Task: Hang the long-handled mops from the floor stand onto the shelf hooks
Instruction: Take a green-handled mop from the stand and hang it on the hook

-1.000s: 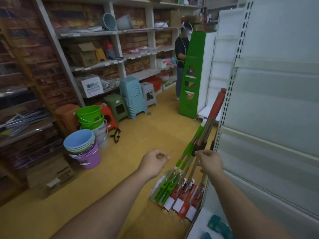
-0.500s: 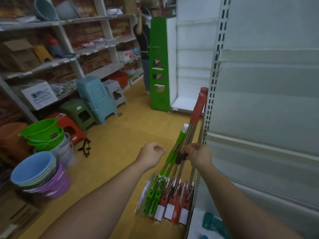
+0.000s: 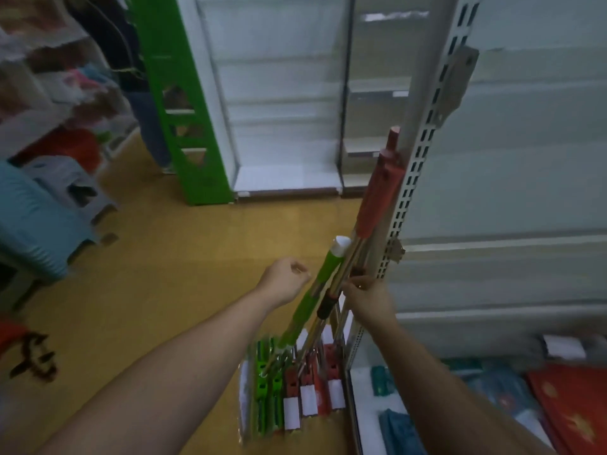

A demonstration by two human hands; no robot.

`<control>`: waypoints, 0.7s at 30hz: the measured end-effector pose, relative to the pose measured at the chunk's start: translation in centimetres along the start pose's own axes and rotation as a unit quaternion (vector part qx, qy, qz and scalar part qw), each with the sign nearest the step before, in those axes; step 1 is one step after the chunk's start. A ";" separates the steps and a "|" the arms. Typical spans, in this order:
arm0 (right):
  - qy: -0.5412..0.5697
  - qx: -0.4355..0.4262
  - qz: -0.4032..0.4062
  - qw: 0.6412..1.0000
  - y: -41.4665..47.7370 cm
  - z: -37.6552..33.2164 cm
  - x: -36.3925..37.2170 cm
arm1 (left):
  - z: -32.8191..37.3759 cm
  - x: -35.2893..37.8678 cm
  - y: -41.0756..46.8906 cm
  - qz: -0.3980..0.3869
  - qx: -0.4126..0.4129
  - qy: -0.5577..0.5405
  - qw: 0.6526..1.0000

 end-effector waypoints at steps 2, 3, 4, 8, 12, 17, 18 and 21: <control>0.008 0.010 0.024 1.000 0.2 -0.3 0.6 | 0.2 0.2 1.7 -0.021 0.014 0.018 1.000; 0.011 0.012 0.034 0.999 0.4 -0.5 0.8 | 0.3 0.5 2.4 -0.035 0.019 0.026 0.999; 0.017 0.017 0.043 0.999 0.5 -0.8 1.0 | 0.5 0.9 3.1 -0.051 0.024 0.032 0.998; 0.023 0.037 0.073 0.996 1.1 -1.7 1.6 | 1.3 3.2 5.3 -0.115 0.052 0.054 0.991; -0.008 0.057 0.080 0.995 1.9 -2.1 2.4 | 1.9 5.3 6.2 -0.163 0.087 0.056 0.981; -0.019 0.073 0.074 0.994 2.4 -2.0 2.9 | 1.8 5.9 6.9 -0.155 0.098 0.082 0.980; -0.017 0.076 0.072 0.994 2.5 -2.1 3.0 | 1.8 5.8 6.8 -0.158 0.103 0.087 0.978; -0.014 0.070 0.065 0.995 2.6 -2.7 3.7 | 1.3 5.4 6.4 -0.169 0.117 0.092 0.974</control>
Point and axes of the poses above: each hand's wrist, its own y-axis towards the middle knuckle, its own x-axis out of the palm, z = x × y, the point moved 10 cm from there along y, towards the middle knuckle, and after that the axes turned 1 degree about -z, right-handed, at the moved point
